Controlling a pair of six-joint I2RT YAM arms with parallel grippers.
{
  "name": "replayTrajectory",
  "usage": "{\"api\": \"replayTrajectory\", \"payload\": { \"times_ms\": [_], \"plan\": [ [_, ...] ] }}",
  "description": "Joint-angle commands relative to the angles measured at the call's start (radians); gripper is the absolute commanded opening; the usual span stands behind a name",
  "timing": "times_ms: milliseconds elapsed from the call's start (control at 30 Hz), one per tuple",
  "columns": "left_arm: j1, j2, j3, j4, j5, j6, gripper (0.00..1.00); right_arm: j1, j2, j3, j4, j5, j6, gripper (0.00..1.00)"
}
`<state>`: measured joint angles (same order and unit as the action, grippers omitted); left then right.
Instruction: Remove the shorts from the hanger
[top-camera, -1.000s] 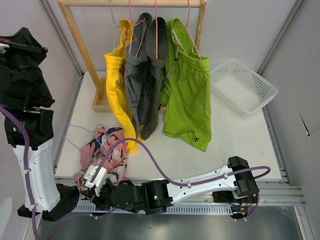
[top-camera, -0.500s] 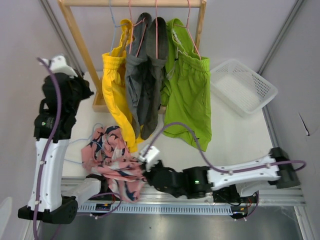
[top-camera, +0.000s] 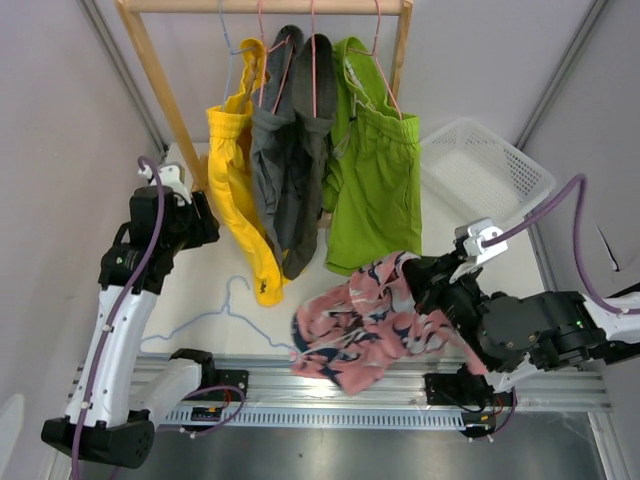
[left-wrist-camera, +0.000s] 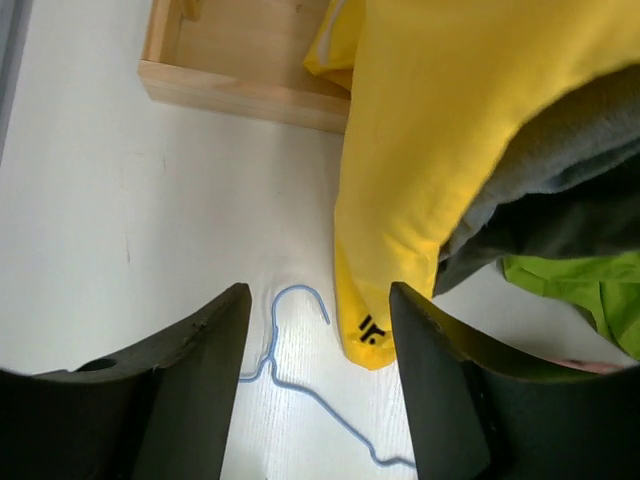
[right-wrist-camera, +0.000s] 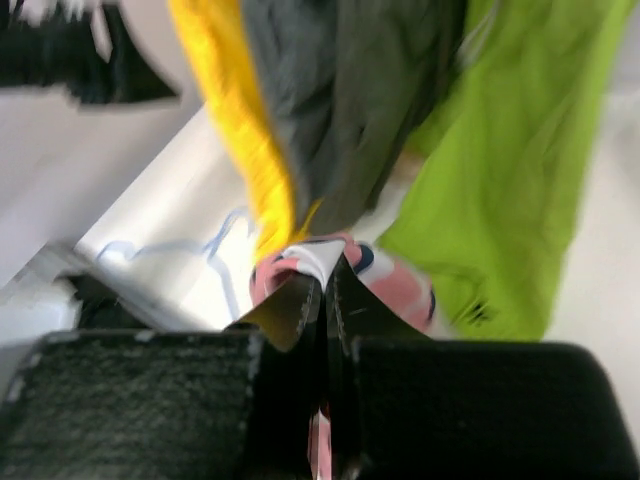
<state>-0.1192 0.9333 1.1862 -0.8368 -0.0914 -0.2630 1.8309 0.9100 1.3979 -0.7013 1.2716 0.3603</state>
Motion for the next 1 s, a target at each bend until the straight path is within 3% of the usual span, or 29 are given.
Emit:
{"api": "replayTrajectory", "payload": {
  "times_ms": [0,33,100,133,200,233,400,500,567,600,633,667,833,867,967],
  "plan": [
    [0.006,-0.071,-0.029,0.053,0.083,-0.018,0.66,-0.033,0.02,0.041,0.492,0.137,-0.465,0.0],
    [0.006,-0.074,-0.043,0.053,0.084,-0.018,0.66,-0.047,0.024,0.061,0.588,0.111,-0.671,0.0],
    [0.006,-0.08,-0.072,0.056,0.084,-0.016,0.66,-0.128,0.044,0.116,0.733,0.06,-0.797,0.0],
    [0.006,-0.091,-0.083,0.062,0.084,-0.015,0.65,-0.169,0.061,0.207,0.727,0.002,-0.84,0.0],
    [0.006,-0.108,-0.125,0.073,0.084,-0.021,0.65,-0.273,0.136,0.321,0.633,-0.072,-0.847,0.0],
    [0.006,-0.135,-0.152,0.083,0.114,-0.025,0.65,-0.397,0.165,0.381,0.597,-0.151,-0.845,0.0],
    [0.006,-0.218,-0.243,0.149,0.16,-0.047,0.71,-0.741,0.446,0.865,0.418,-0.371,-0.886,0.0],
    [0.006,-0.246,-0.255,0.147,0.174,-0.055,0.75,-0.922,0.577,1.059,0.458,-0.443,-0.981,0.0],
    [0.006,-0.255,-0.255,0.139,0.205,-0.056,0.76,-1.056,0.598,1.046,0.564,-0.481,-1.009,0.0],
    [0.006,-0.258,-0.251,0.128,0.209,-0.058,0.76,-1.169,0.625,1.068,0.582,-0.517,-0.985,0.0],
    [0.006,-0.26,-0.249,0.12,0.213,-0.062,0.76,-1.17,0.647,1.093,0.579,-0.544,-0.938,0.0],
    [0.006,-0.264,-0.246,0.113,0.229,-0.068,0.76,-1.291,0.668,1.125,0.556,-0.581,-0.879,0.0],
    [0.004,-0.312,-0.293,0.103,0.308,-0.113,0.72,-1.56,0.827,1.211,0.671,-0.719,-0.678,0.0],
    [0.004,-0.327,-0.304,0.111,0.324,-0.125,0.72,-1.666,0.861,1.243,0.669,-0.73,-0.626,0.0],
    [0.004,-0.39,-0.359,0.142,0.361,-0.147,0.72,-1.876,0.941,1.279,0.689,-0.817,-0.365,0.0]
  ]
}}
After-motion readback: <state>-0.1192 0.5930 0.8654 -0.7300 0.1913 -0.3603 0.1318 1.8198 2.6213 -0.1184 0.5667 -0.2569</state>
